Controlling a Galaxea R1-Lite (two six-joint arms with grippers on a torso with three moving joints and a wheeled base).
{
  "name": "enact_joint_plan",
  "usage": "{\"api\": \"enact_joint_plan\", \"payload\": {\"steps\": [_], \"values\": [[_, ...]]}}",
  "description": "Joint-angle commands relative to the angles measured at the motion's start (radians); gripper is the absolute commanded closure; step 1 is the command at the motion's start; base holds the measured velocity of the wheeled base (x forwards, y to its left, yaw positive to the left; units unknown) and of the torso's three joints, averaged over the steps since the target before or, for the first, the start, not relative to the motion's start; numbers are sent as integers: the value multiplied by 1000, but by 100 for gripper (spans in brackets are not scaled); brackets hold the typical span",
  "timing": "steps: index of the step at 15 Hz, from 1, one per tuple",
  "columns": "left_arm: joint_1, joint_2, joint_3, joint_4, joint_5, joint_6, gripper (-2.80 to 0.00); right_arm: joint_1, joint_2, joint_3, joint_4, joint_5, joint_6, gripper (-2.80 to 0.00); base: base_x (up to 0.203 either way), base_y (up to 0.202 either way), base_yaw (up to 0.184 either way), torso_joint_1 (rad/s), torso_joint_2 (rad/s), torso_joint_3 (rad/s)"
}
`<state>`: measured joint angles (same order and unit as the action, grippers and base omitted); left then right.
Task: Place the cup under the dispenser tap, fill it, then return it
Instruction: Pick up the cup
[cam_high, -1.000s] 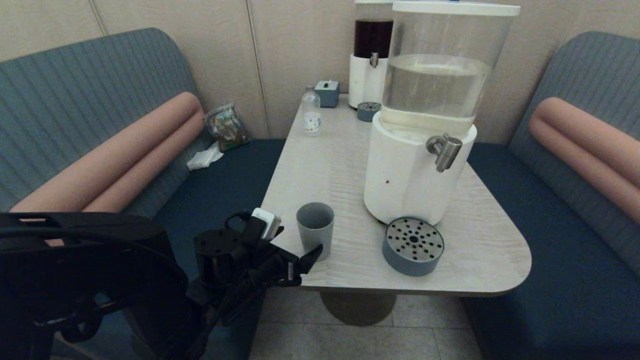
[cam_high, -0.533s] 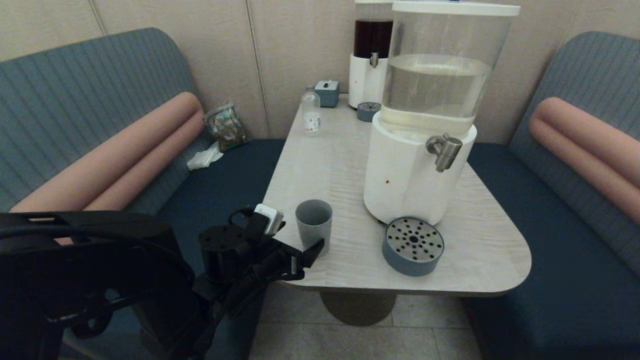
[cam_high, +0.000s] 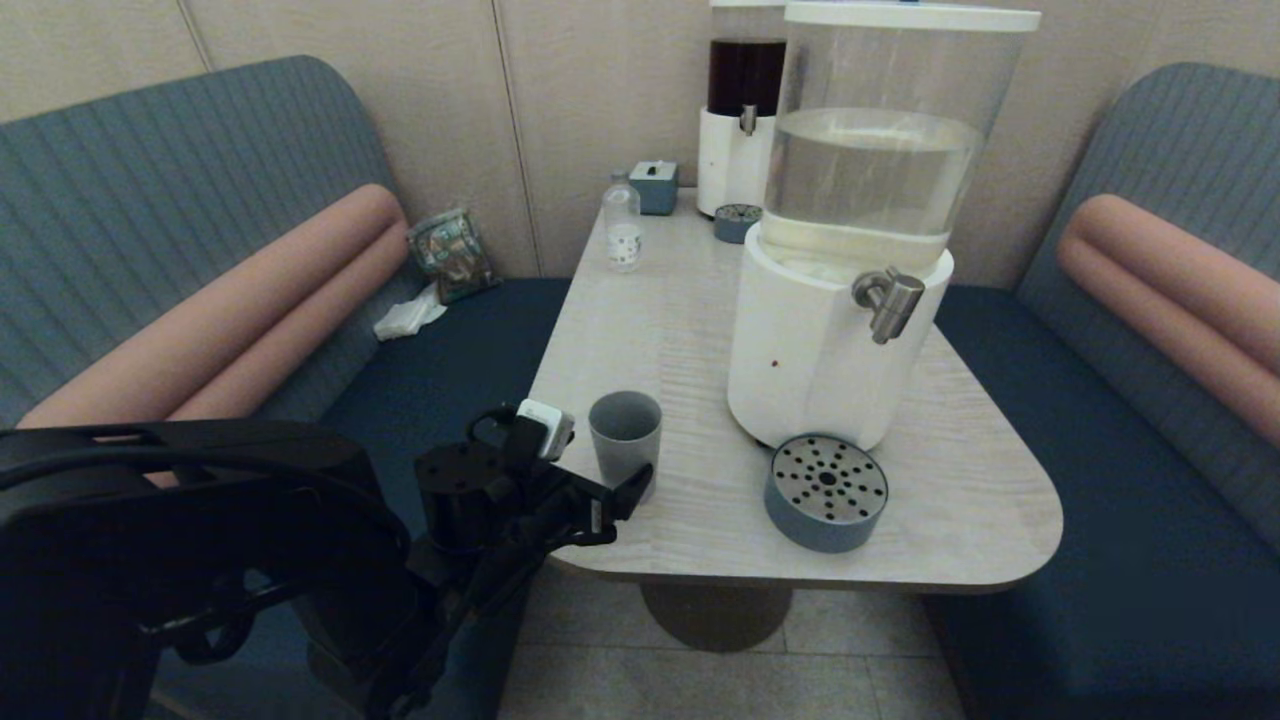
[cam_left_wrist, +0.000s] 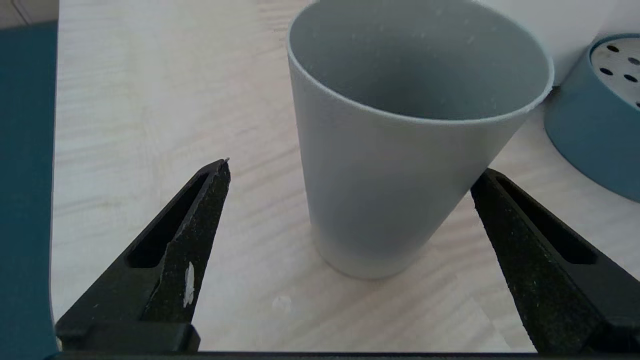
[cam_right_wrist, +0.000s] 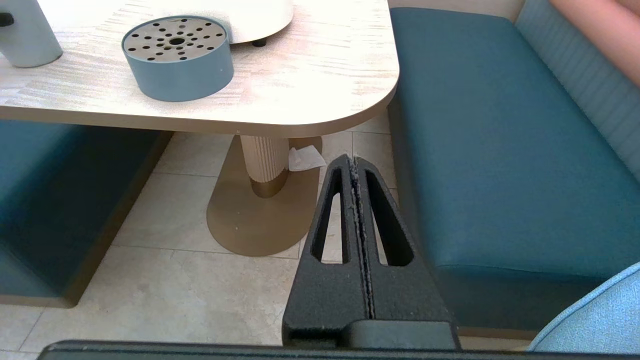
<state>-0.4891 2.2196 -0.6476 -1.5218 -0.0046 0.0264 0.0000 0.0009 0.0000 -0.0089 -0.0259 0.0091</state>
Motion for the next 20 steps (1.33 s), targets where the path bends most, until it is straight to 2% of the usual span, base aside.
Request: {"api": "enact_joint_plan", "payload": {"steps": [1,13,14,15,20], "values": [[0,10,-7,-8,0,1,-280,0,1,0,0,0,0,0,0,0,0,0,0,0],[0,35,-63,-8,37,3,-280,0,-1,0,0,0,0,0,0,0,0,0,0,0],[0,39,-65,-8,37,3,-55,0,1,0,0,0,0,0,0,0,0,0,0,0],[0,41,-67,-8,37,3,0,0,1,0,0,0,0,0,0,0,0,0,0,0],[0,55,-63,-8,37,3,0,0,1,0,0,0,0,0,0,0,0,0,0,0]]}}
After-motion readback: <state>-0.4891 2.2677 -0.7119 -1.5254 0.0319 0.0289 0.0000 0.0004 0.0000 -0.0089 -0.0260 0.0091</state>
